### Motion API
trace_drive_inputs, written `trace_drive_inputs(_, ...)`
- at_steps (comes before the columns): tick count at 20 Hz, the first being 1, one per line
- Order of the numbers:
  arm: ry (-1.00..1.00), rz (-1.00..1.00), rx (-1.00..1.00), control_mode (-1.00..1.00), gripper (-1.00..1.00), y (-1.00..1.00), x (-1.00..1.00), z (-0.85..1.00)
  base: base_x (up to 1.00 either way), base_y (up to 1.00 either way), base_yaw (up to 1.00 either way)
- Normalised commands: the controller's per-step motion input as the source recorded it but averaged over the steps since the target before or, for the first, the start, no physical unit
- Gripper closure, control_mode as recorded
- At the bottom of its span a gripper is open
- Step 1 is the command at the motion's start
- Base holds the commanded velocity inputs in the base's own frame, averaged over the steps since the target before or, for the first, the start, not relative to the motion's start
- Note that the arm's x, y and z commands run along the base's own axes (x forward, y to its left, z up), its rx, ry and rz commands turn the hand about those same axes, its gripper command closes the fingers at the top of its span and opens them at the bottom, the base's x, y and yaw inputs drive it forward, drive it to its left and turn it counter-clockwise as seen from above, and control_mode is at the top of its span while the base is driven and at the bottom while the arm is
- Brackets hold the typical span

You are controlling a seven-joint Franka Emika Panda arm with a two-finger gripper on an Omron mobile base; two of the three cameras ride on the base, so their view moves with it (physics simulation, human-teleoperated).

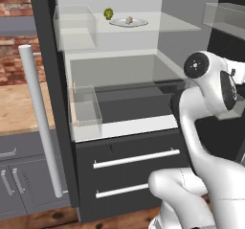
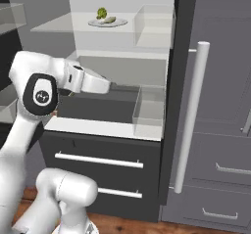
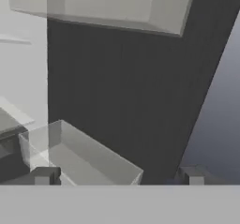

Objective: Retrieve the fish from the fridge and place it on the saucepan with marinade on the stove.

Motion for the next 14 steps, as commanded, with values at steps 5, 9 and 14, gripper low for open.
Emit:
trace_drive_inputs(5,0.11,0.6,0.02,-1.0,-1.0,0.99,-0.13,0.0,0.0,0.0,0.0)
trace_drive_inputs(9,0.21,0.58,0.16,-1.0,-1.0,0.81,-0.12,0.0,0.0,0.0,0.0)
trace_drive_inputs(14,0.11,0.31,0.3,-1.0,-1.0,0.35,-0.02,0.0,0.0,0.0,0.0)
